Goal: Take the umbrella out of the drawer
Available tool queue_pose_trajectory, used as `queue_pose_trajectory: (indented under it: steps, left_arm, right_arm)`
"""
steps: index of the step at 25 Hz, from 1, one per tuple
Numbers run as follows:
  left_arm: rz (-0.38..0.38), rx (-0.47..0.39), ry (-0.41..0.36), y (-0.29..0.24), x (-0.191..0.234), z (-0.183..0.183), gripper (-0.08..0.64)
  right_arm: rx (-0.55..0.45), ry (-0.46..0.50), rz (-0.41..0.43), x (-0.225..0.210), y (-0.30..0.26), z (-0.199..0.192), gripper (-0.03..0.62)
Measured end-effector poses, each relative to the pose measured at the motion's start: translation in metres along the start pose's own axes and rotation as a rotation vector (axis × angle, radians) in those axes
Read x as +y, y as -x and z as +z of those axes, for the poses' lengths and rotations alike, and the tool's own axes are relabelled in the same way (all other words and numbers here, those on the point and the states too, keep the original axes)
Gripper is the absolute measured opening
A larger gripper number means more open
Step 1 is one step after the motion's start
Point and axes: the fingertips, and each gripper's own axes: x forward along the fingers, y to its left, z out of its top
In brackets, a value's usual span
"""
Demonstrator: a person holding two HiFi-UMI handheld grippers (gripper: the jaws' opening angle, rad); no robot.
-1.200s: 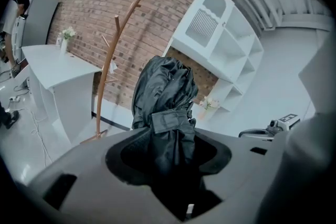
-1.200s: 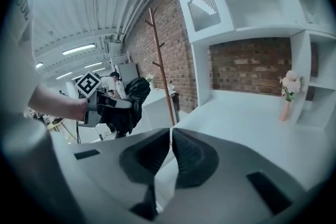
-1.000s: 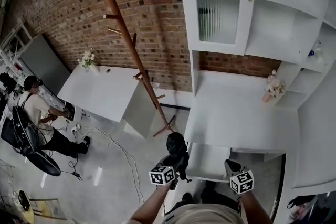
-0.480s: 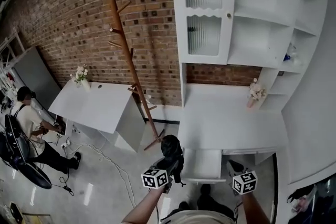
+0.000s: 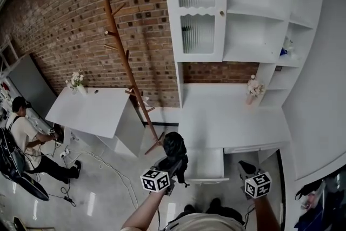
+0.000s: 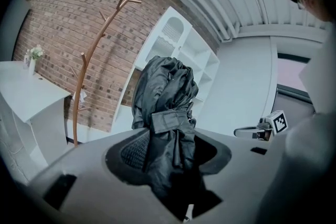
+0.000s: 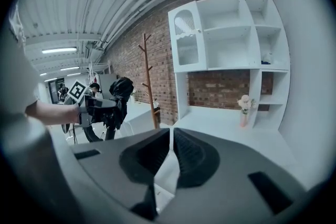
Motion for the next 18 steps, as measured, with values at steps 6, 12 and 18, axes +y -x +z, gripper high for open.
queue_pose_trajectory:
  steps: [6, 12, 18]
  left_arm:
    - [0.01, -0.042, -0.068, 0.004, -0.022, 0.024, 0.209]
    - [0.037, -0.122, -0.045, 0.011, -0.042, 0.037, 0.209]
    - [0.06, -0.161, -0.078, 0.019, -0.058, 0.047, 0.209]
  right_arm:
    - [-0.057, -0.015, -0.034, -0.032, 0.016, 0.02, 0.034]
    - [-0.115, -0.031, -0.003, -0.055, 0.031, 0.037, 0.034]
    - [-0.161, -0.015, -0.001, -0.075, 0.045, 0.048, 0.034]
